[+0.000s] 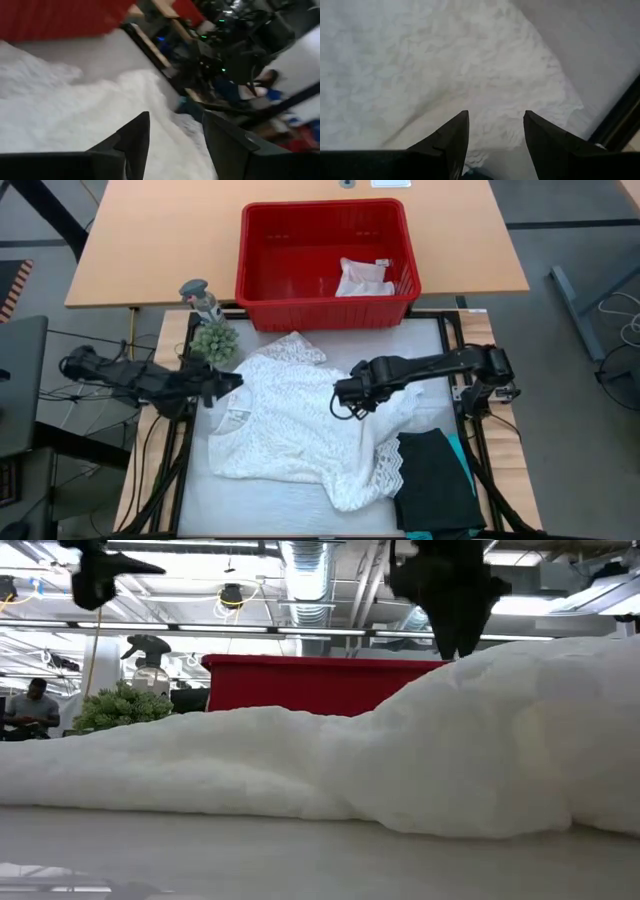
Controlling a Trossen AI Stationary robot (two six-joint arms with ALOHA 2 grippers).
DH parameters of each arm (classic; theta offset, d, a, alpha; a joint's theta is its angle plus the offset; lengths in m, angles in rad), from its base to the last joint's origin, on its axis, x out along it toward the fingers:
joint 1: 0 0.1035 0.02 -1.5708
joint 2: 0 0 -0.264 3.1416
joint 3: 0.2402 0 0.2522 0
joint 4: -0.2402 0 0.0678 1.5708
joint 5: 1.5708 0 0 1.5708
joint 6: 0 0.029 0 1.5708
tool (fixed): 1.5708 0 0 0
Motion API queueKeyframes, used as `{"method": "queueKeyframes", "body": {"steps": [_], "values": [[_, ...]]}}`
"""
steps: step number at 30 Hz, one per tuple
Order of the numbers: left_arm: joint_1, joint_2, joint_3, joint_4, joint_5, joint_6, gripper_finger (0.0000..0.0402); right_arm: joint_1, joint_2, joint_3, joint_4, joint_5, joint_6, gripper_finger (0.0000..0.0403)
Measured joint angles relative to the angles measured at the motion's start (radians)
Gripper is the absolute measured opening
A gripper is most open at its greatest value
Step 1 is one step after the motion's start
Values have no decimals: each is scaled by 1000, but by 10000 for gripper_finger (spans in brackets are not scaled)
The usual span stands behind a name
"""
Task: Fold Laundry from Bin
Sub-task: Fold the white t-shirt
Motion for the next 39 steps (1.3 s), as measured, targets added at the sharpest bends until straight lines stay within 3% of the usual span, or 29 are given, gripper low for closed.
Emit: {"method": "queueKeyframes", "body": {"steps": [7,14,17,24,31,39], "values": [[251,256,2,39,143,87,163,-11,-31,-18,3,-1,-18,212],[497,617,105,137,320,254,163,14,-208,-40,-64,8,179,212],[598,756,178,155,365,322,163,14,-273,-106,-77,38,302,212],[755,998,293,239,583,408,163,5,-389,-346,-5,40,553,212],[792,1160,373,236,587,517,163,5,-478,-508,111,62,611,212],[795,1305,423,169,487,672,163,9,-490,-516,180,63,549,212]]}}
